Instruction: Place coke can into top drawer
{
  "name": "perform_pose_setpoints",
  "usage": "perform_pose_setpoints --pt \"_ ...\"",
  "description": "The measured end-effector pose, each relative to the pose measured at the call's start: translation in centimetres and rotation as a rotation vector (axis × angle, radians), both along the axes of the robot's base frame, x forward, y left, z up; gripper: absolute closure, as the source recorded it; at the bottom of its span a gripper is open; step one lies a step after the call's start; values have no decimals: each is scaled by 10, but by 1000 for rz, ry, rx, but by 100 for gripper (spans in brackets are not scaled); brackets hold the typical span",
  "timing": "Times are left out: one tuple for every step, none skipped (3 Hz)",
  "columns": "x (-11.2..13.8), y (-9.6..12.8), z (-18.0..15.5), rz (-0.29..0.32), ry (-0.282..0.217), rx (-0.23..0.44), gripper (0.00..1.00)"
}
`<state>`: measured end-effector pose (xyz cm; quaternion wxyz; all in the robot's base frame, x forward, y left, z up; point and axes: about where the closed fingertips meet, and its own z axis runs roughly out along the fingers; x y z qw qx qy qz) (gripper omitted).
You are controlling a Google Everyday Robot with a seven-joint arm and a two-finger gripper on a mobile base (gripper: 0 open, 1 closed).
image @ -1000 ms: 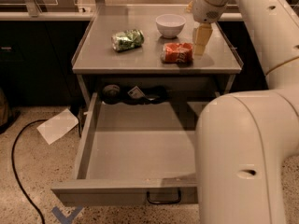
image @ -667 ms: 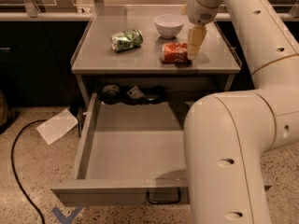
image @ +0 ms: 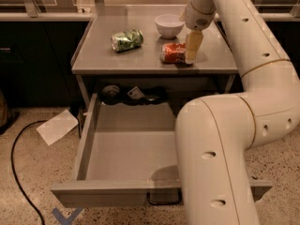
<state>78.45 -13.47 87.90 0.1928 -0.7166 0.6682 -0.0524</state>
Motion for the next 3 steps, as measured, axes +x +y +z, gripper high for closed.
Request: perform_pose_setpoints --pt "1 4 -12 7 25 5 0" --pt "-1 8 -22 6 53 42 0" --pt "-3 11 -30 4 76 86 0"
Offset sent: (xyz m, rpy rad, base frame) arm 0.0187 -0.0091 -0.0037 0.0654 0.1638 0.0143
